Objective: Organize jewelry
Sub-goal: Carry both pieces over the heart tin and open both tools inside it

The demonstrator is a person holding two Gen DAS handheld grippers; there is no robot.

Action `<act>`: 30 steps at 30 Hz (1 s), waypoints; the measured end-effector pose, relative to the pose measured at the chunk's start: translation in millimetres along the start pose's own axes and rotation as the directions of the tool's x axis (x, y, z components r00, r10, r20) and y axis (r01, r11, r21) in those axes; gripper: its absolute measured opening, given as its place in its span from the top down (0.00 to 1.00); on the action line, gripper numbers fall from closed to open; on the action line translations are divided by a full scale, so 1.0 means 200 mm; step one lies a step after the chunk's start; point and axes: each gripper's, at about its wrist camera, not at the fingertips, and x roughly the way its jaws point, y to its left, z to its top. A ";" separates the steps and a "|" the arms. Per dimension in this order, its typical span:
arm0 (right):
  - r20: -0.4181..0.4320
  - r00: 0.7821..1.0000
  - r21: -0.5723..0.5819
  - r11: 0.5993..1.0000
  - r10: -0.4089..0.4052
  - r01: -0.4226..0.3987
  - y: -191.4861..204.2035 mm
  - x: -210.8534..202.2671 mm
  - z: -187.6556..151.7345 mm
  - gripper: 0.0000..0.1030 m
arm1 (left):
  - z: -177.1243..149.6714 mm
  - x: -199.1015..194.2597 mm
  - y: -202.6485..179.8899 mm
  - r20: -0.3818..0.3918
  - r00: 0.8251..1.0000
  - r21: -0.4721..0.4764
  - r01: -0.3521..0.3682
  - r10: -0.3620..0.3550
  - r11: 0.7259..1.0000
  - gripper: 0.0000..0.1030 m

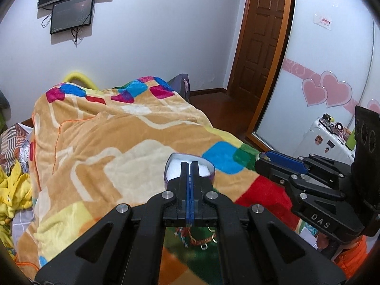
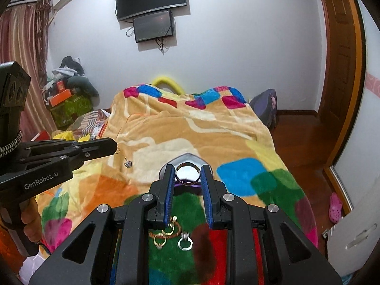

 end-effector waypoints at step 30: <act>-0.162 0.986 -0.048 0.997 0.046 -0.054 -0.08 0.46 0.05 0.81 | 0.07 0.53 0.14 -0.149 0.986 -0.047 0.071 -0.077 0.996 1.00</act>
